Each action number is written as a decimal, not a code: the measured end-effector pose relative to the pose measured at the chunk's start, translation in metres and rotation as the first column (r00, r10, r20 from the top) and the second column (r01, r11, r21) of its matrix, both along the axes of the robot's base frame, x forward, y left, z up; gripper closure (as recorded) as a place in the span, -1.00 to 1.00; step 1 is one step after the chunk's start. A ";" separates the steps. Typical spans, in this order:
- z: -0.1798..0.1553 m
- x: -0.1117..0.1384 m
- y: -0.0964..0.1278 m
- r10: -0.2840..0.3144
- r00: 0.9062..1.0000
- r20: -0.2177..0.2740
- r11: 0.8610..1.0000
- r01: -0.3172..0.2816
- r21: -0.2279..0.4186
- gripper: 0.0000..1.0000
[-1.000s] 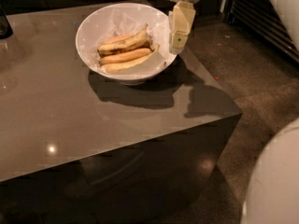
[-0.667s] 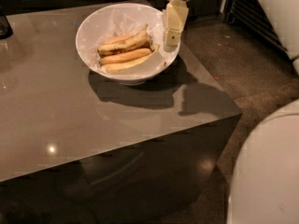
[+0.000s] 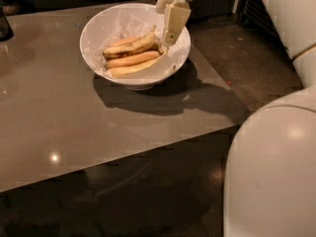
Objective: Pick banana from white bowl
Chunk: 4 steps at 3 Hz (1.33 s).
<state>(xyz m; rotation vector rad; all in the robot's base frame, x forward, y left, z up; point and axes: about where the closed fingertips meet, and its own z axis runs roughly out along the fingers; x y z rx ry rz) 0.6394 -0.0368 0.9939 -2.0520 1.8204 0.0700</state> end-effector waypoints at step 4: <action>-0.029 0.014 0.009 0.006 0.998 -0.067 1.000 -0.005 0.014 -0.28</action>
Offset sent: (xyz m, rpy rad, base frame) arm -0.0144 -0.0109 -0.0145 -0.0357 0.1370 0.0423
